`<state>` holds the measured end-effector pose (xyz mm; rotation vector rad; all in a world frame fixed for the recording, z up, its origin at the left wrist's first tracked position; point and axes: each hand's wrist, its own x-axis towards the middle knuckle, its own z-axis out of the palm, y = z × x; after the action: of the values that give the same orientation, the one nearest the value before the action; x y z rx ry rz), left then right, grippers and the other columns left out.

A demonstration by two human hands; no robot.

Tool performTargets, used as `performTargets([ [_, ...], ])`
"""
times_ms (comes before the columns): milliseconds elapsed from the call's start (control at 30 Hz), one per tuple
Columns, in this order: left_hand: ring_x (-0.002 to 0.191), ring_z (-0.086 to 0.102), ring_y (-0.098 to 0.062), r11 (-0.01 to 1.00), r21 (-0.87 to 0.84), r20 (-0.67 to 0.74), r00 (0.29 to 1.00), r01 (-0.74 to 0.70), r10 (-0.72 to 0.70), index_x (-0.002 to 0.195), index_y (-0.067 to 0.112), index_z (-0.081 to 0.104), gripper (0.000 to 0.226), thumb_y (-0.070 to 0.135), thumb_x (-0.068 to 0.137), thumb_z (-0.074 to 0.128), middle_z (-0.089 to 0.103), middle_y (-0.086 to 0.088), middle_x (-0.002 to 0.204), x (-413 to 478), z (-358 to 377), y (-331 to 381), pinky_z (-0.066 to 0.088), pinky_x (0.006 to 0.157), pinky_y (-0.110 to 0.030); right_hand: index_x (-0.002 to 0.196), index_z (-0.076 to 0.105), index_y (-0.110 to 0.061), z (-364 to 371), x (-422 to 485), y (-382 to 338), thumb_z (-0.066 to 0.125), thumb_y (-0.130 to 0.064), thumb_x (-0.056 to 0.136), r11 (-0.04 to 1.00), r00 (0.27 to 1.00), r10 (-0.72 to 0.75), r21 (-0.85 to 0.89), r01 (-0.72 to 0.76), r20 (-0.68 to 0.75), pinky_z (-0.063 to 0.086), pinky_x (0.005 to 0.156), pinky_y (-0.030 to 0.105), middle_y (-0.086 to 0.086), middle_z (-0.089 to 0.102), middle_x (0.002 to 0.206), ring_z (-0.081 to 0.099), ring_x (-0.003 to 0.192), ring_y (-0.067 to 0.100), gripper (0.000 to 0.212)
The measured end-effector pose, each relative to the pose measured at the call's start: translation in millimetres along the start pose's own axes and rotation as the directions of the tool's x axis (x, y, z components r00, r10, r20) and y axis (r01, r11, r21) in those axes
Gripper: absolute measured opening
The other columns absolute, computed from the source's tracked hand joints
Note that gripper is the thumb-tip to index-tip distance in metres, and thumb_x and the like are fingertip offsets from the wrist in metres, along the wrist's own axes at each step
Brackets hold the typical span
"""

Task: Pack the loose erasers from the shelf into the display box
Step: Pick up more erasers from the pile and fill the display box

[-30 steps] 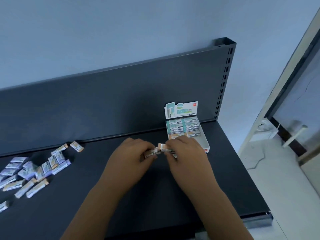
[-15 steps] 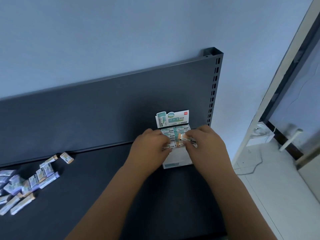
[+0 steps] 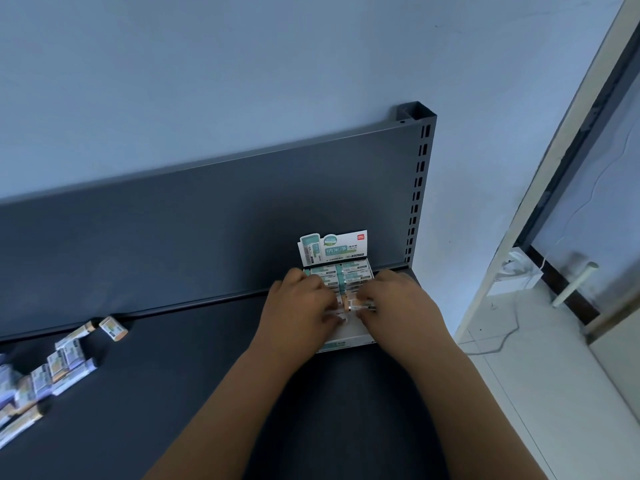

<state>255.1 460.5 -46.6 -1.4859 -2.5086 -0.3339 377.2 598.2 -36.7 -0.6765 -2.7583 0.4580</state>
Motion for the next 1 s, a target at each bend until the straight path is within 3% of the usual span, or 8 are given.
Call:
performTargets([
  [100, 0.088, 0.051, -0.022, 1.000, -0.011, -0.010, 1.000, -0.004, 0.004, 0.087, 0.031, 0.077, 0.016, 0.037, 0.079, 0.064, 0.063, 0.013, 0.084, -3, 2, -2, 0.040, 0.066, -0.032, 0.109, 0.072, -0.028, 2, 3, 1, 0.062, -0.029, 0.089, 1.000, 1.000, -0.009, -0.013, 0.009, 0.009, 0.051, 0.077, 0.030, -0.006, 0.060, 0.110, 0.052, 0.105, 0.018, 0.022],
  [200, 0.086, 0.052, -0.022, 1.000, -0.029, -0.013, 1.000, -0.010, 0.010, 0.087, 0.033, 0.078, 0.015, 0.025, 0.078, 0.069, 0.063, 0.013, 0.085, -4, 5, -4, 0.034, 0.063, -0.029, 0.107, 0.073, -0.028, 4, 7, 2, 0.063, -0.029, 0.087, 0.999, 1.000, -0.014, -0.041, 0.014, 0.013, 0.052, 0.075, 0.029, -0.006, 0.059, 0.108, 0.053, 0.103, 0.018, 0.022],
  [300, 0.086, 0.051, -0.022, 0.999, -0.040, -0.009, 1.000, 0.003, -0.003, 0.090, 0.031, 0.076, 0.020, 0.017, 0.076, 0.069, 0.060, 0.012, 0.090, -5, 6, -2, 0.039, 0.063, -0.030, 0.107, 0.072, -0.027, 7, 9, 1, 0.060, -0.025, 0.087, 0.999, 0.999, 0.001, -0.050, 0.000, 0.032, 0.054, 0.074, 0.031, -0.007, 0.058, 0.108, 0.053, 0.104, 0.018, 0.023],
  [467, 0.089, 0.050, -0.022, 0.998, -0.053, 0.018, 1.000, 0.024, -0.023, 0.087, 0.026, 0.075, 0.014, 0.022, 0.079, 0.064, 0.061, 0.011, 0.091, -5, 8, -3, 0.049, 0.067, -0.035, 0.107, 0.071, -0.025, 8, 10, -4, 0.057, -0.019, 0.087, 0.998, 1.000, 0.008, -0.070, -0.006, 0.025, 0.050, 0.071, 0.028, -0.005, 0.059, 0.110, 0.053, 0.103, 0.019, 0.025],
  [633, 0.094, 0.053, -0.020, 0.988, -0.150, 0.077, 0.997, 0.028, -0.016, 0.098, 0.032, 0.076, 0.024, 0.028, 0.076, 0.070, 0.065, 0.014, 0.099, -2, 5, -5, 0.051, 0.075, -0.039, 0.105, 0.073, -0.022, 11, 8, -2, 0.057, -0.015, 0.086, 0.997, 1.000, 0.012, -0.071, -0.010, 0.024, 0.055, 0.075, 0.034, -0.004, 0.059, 0.109, 0.053, 0.100, 0.021, 0.026],
  [833, 0.092, 0.062, -0.021, 0.986, -0.161, 0.050, 0.998, -0.033, 0.042, 0.096, 0.033, 0.076, 0.033, 0.012, 0.076, 0.060, 0.070, 0.013, 0.101, -5, 6, -3, 0.050, 0.074, -0.037, 0.099, 0.072, -0.024, 14, 6, -5, 0.058, -0.015, 0.086, 0.994, 1.000, 0.007, -0.107, -0.007, -0.004, 0.050, 0.066, 0.030, -0.004, 0.058, 0.106, 0.055, 0.089, 0.021, 0.021],
  [1000, 0.095, 0.060, -0.022, 0.983, -0.183, 0.085, 0.995, -0.036, 0.052, 0.100, 0.033, 0.074, 0.037, 0.012, 0.075, 0.055, 0.068, 0.014, 0.103, -2, 6, -5, 0.051, 0.076, -0.040, 0.110, 0.068, -0.030, 15, 5, -7, 0.058, -0.013, 0.084, 0.998, 1.000, -0.001, -0.064, -0.001, -0.026, 0.051, 0.073, 0.033, -0.005, 0.061, 0.109, 0.056, 0.095, 0.024, 0.033],
])
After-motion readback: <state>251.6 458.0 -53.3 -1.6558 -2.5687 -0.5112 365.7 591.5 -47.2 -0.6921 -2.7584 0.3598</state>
